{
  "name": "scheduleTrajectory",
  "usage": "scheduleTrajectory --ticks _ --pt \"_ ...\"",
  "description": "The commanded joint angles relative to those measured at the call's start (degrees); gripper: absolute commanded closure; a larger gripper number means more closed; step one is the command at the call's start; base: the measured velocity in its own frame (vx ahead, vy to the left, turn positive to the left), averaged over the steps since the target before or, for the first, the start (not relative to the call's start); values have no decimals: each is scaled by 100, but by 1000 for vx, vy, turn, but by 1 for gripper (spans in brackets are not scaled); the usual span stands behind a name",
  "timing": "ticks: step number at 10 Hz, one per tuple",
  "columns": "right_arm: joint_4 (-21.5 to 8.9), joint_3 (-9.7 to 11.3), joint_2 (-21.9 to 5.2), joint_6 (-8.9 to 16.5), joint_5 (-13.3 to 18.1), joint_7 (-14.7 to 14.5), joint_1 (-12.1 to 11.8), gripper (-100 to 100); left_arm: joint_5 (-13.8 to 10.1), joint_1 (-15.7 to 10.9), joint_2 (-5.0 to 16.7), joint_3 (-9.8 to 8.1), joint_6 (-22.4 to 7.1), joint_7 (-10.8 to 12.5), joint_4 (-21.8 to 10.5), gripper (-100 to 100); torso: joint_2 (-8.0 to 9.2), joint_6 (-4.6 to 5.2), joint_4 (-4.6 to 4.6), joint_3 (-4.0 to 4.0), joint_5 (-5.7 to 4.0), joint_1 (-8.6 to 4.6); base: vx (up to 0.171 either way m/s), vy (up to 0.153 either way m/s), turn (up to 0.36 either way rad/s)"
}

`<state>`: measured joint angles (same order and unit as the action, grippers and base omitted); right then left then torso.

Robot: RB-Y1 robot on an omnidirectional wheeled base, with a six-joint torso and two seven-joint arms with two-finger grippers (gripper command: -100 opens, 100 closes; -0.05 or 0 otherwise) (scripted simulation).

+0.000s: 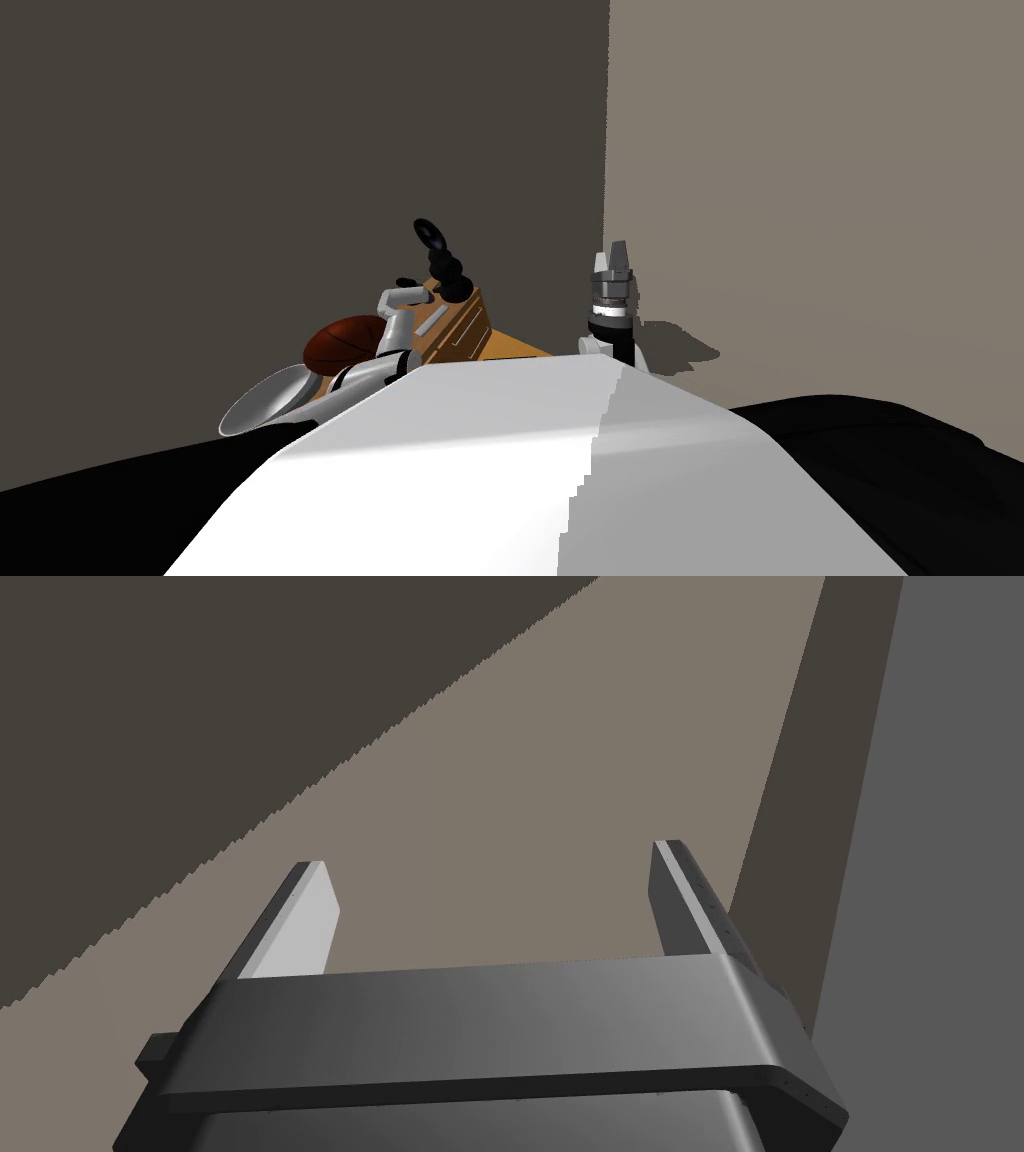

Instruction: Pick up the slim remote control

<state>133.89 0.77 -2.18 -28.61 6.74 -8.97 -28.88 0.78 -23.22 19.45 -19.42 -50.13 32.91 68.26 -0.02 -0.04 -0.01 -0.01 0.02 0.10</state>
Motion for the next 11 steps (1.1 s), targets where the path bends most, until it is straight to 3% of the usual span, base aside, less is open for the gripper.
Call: scheduleTrajectory --ticks 1,2,3,4,5,6,7,9,10,11 --pt "0 0 0 0 0 0 0 0 -3 -84 10 -42 -286 65 -171 -100 0 0 0 0 0 0 -2 25 -23" --pt "0 0 0 0 0 0 0 0 -3 -84 10 -42 -299 65 -171 -100 1 -2 0 0 1 0 -2 13 7" --pt "0 0 0 0 0 0 0 0 -38 -278 61 -131 -517 157 -458 -100 2 -2 0 1 0 -4 -2 18 -46" --pt "0 0 0 0 0 0 0 0 -38 -278 61 -131 -613 157 -486 -100 1 0 0 1 -1 -3 -2 19 -25" --pt "0 0 0 0 0 0 0 0 -73 -464 110 -219 -775 243 -791 -100 1 -1 0 1 0 -3 -1 23 -32" --pt "0 0 0 0 0 0 0 0 -73 -464 110 -219 -911 243 -791 -100 1 -1 0 1 0 -1 0 18 -20" --pt "0 0 0 0 0 0 0 0 -109 -640 158 -304 -1124 321 -953 -100 2 -2 0 1 0 -3 -2 19 -34" --pt "0 0 0 0 0 0 0 0 -109 -640 158 -304 -1192 321 -1083 -100 2 -2 0 1 0 -4 -1 12 -8" --pt "0 0 0 0 0 0 0 0 -146 -806 204 -386 -1454 391 -1292 -100 2 -2 0 1 -1 -7 -3 8 -24" --pt "0 0 0 0 0 0 0 0 -146 -806 204 -386 -1454 391 -1363 -100 2 -1 0 1 -1 -7 -3 10 -20"
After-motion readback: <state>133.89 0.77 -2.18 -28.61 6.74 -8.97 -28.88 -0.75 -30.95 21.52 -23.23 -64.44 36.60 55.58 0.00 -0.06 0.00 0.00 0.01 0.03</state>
